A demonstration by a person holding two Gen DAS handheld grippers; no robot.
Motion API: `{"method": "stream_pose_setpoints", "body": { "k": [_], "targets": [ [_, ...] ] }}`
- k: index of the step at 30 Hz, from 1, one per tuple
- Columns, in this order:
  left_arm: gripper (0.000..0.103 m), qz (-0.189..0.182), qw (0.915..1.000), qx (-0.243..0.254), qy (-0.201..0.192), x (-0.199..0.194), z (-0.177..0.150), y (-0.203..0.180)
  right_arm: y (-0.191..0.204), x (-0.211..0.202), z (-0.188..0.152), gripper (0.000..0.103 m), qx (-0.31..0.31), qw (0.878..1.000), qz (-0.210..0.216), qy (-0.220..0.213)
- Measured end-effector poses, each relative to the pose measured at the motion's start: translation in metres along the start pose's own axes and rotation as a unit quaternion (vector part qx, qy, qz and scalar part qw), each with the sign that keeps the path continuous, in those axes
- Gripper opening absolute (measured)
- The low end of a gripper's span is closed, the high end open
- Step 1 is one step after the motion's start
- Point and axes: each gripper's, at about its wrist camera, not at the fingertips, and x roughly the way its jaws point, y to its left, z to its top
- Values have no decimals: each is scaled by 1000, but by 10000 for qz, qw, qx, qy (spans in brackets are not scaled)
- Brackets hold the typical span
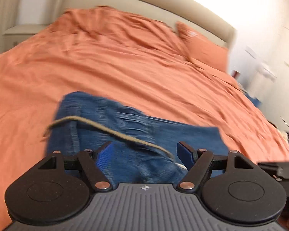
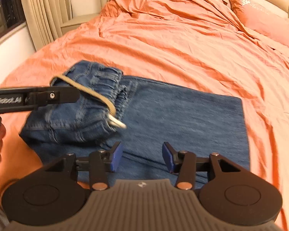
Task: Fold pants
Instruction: 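Open the left tool to lay the waistband on the jeans, then grasp the elastic waistband with the right tool and lift it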
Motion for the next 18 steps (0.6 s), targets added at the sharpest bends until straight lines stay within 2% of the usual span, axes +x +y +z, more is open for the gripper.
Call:
{"method": "stream_pose_setpoints", "body": {
  "k": [5,12,14,17,18],
  "targets": [
    [69,685,9971,-311,80,11,7,28,16,16,15,55,264,9995,161,-90],
    [65,892,9919,-900,17,15,19,67,27,43,31,56,692,9961,516,-171],
    [61,936,9912,-933,73,19,21,72,25,50,37,55,775,9951,565,-233],
    [60,1023,9910,-838,207,27,21,74,18,62,44,45,982,9928,639,-261],
    [60,1041,9913,-778,216,29,20,72,17,66,46,45,1039,9919,682,-262]
  ]
}}
